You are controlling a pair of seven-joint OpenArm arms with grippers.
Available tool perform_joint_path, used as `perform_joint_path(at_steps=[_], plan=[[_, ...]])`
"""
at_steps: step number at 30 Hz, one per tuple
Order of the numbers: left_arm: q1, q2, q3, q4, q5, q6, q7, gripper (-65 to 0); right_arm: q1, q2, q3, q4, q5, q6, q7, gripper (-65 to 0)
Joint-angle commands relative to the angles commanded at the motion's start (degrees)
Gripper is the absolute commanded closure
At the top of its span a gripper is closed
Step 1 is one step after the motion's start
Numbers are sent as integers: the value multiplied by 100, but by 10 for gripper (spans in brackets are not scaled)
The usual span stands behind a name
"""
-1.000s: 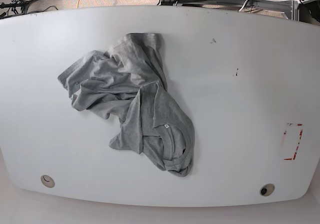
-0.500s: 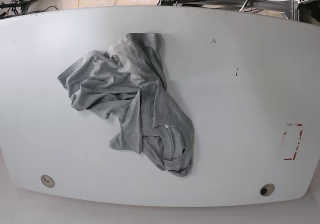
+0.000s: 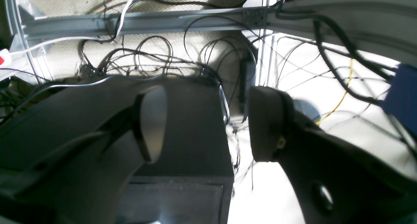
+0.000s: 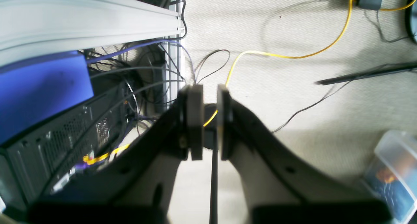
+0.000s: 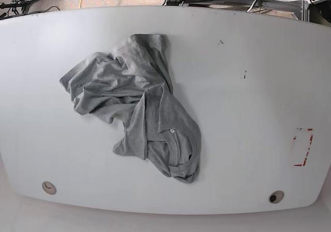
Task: Fold the T-shirt properly
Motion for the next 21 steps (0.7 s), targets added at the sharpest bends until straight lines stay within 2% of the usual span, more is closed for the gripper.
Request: perform_joint_path(at_steps=[12,16,18,21], plan=[[440,-87,-104,670,-21,-52,15,-367,-538,-233,-16,645,0,12,54,-63],[541,-69,-46,809,-52,-237,15,-366,-632,-235,-29,740,1,18,67,-63],[531,-23,-21,792,-80,-553,24,-368,-648,-186,0,741,-28,4,34,-63],[550,-17,-17,829,-89,-585,24,-367,-666,-187,-5,766,-35,3,41,-63]])
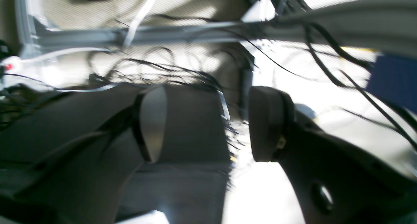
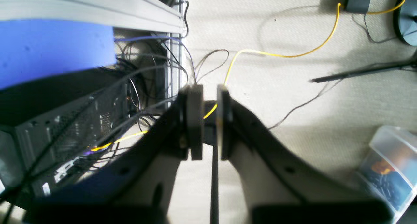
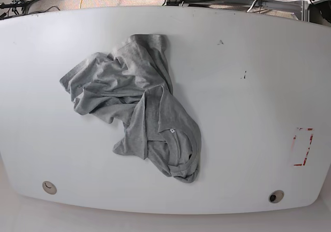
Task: Fold the T-shirt properly
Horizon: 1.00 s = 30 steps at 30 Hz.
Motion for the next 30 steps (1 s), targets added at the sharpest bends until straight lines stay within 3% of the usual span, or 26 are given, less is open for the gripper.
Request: perform_joint_path(at_steps=[5,13,30], plan=[[41,18,-7,113,32,65,26,-367,-42,-3,-5,71,1,16,6,-63],[218,-9,-78,513,90,441,96,-369,-97,3,6,273,-29,33,6,-61],[1391,-49,-681,2421,88,410,-45,-375,-1112,-83,28,1809,43,51,54,-58]])
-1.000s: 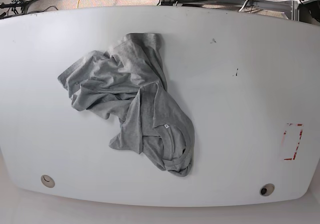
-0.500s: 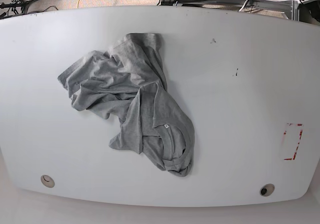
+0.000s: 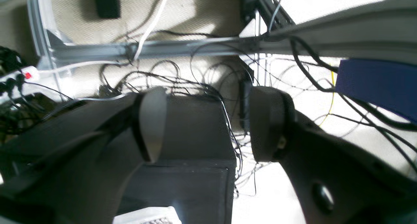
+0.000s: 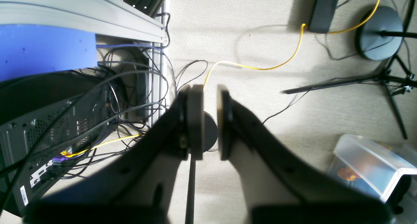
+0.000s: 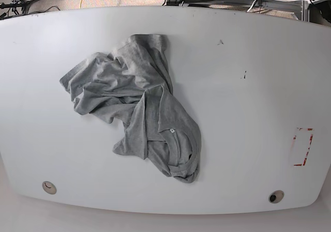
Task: Fold the T-shirt properly
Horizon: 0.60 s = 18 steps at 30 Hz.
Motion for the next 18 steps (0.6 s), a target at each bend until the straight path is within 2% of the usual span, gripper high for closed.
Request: perform_joint_path(at_steps=[11,13,18], plan=[[726,-1,-487,1164,-71,-195,-92,-374,-778,-71,-20,1229,662,37,-2,-56],[989,-15,-684,1543,-235,-215,-168,-375,-1043,-44,-2,1618,1040,29,-23,-58],[1207,-71,-700,1860,-437,-233,-240,-373,-1239,-44,-21,1899,1251,32,-42,-58]])
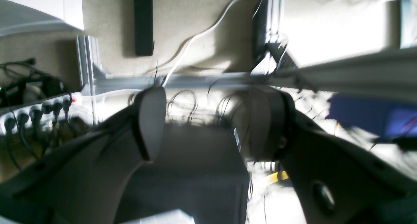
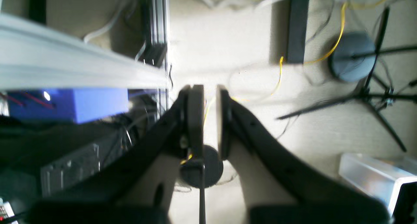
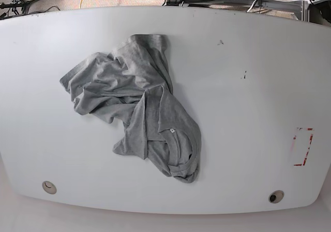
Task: Fold the T-shirt properly
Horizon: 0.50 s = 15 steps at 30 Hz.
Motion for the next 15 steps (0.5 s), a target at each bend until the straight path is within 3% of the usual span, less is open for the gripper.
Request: perform_joint_path(at_steps=[7,15], plan=[[146,-93,104,273,-258,109,-145,-373,-48,28,-1,322,48,-8,0,-56],[89,-62,110,323,-167,102,-234,-375,27,38,43,465,-19,0,25,-56]])
